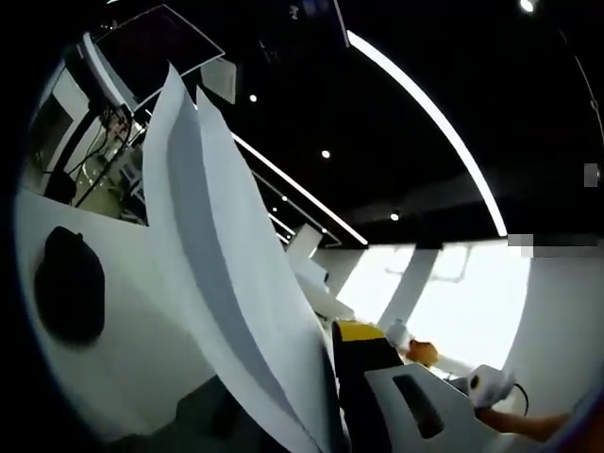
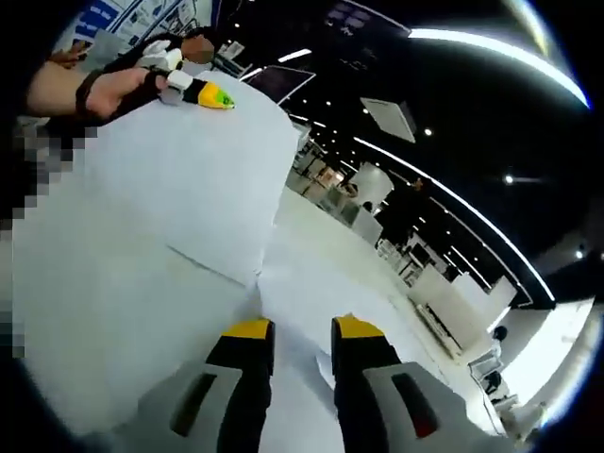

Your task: Organize the stack of printing papers by aligning and flattening the scattered papers on the table

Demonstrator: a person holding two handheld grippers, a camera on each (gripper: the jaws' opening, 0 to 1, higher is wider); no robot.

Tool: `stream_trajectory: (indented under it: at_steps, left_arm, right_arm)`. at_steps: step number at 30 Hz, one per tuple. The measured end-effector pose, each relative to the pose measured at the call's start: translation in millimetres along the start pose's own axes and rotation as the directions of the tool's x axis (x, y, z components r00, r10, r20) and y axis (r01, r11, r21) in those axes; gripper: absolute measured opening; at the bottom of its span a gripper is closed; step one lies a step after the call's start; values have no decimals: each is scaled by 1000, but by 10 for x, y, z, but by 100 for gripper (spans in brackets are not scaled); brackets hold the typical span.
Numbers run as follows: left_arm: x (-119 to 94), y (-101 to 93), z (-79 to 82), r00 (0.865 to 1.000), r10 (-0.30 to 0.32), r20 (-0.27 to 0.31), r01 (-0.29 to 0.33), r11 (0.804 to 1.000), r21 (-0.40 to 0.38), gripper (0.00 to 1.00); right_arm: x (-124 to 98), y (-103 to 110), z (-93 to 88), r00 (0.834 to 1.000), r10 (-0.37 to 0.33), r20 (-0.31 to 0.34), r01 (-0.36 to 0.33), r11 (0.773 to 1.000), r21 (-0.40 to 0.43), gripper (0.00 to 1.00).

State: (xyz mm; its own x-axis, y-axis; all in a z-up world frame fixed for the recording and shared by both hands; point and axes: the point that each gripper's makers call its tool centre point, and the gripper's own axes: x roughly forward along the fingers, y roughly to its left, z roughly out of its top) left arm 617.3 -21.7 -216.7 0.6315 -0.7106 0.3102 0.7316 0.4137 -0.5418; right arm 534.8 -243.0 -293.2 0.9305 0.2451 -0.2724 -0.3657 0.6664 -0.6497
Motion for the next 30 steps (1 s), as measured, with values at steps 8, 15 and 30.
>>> stream_trajectory:
  at_steps: [8, 15, 30]
  left_arm:
    - [-12, -16, 11, 1000, -11, 7, 11, 1000, -10, 11]
    - [-8, -17, 10, 1000, -16, 5, 16, 1000, -21, 11]
    - [-8, -75, -9, 1000, -16, -1, 16, 1000, -20, 11]
  right_arm:
    - [10, 6, -10, 999, 48, 22, -48, 999, 9, 0]
    - [-156, -316, 75, 989, -77, 123, 48, 974, 220, 0]
    - [-347, -448, 311, 960, -177, 215, 125, 964, 233, 0]
